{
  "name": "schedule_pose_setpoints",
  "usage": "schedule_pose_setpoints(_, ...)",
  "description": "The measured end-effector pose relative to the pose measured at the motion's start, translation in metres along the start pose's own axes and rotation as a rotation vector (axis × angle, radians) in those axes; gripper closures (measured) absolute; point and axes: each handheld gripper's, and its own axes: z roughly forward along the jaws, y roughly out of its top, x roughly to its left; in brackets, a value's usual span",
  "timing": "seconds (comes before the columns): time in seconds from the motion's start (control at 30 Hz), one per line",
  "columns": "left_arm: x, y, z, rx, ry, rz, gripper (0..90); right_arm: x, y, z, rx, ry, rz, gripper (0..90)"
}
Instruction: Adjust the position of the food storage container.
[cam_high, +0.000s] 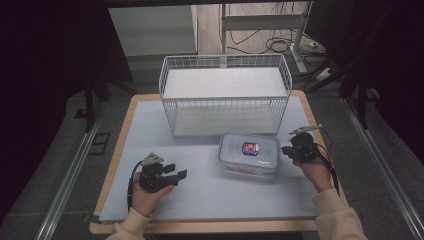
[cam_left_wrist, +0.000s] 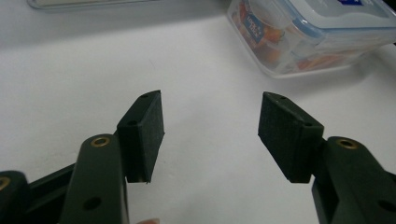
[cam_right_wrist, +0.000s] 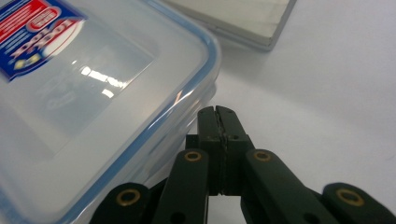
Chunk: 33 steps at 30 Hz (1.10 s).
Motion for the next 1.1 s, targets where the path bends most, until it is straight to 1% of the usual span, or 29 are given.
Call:
schedule_pose_setpoints(0.07, 0.0, 0.0, 0.0, 0.003, 0.005, 0.002, 40.0, -0.001, 0.003, 0.003, 0.01, -0.006, 0.0, 90.0)
schedule_pose_setpoints(0.17, 0.001, -0.001, 0.001, 0.002, 0.008, 0.003, 40.0, -0.001, 0.006, 0.011, 0.039, -0.033, -0.015, 90.0)
schedule_pose_setpoints(0.4, 0.001, -0.001, 0.002, 0.015, 0.01, 0.007, 40.1, 0.005, 0.01, 0.02, 0.042, -0.016, -0.044, 90.0)
schedule_pose_setpoints(0.5, 0.002, -0.001, 0.001, 0.011, 0.009, 0.006, 40.1, 0.01, 0.014, 0.024, 0.037, 0.009, -0.061, 90.0)
schedule_pose_setpoints(0.63, 0.005, -0.001, 0.0, 0.008, 0.013, -0.005, 40.2, 0.022, 0.023, 0.032, 0.016, 0.041, -0.09, 90.0)
schedule_pose_setpoints(0.8, 0.008, -0.002, -0.002, 0.0, 0.016, -0.015, 40.3, 0.037, 0.032, 0.042, 0.001, 0.056, -0.129, 90.0)
schedule_pose_setpoints(0.93, 0.011, -0.002, -0.004, -0.001, 0.021, -0.022, 40.4, 0.051, 0.038, 0.049, -0.01, 0.08, -0.152, 90.0)
schedule_pose_setpoints(1.0, 0.012, -0.002, -0.004, -0.006, 0.023, -0.025, 40.4, 0.056, 0.039, 0.05, -0.014, 0.09, -0.161, 90.0)
schedule_pose_setpoints(1.07, 0.013, -0.002, -0.004, -0.005, 0.022, -0.027, 40.3, 0.058, 0.039, 0.05, -0.023, 0.087, -0.166, 90.0)
schedule_pose_setpoints(1.1, 0.013, -0.002, -0.004, -0.005, 0.022, -0.026, 40.3, 0.057, 0.039, 0.047, -0.034, 0.096, -0.149, 90.0)
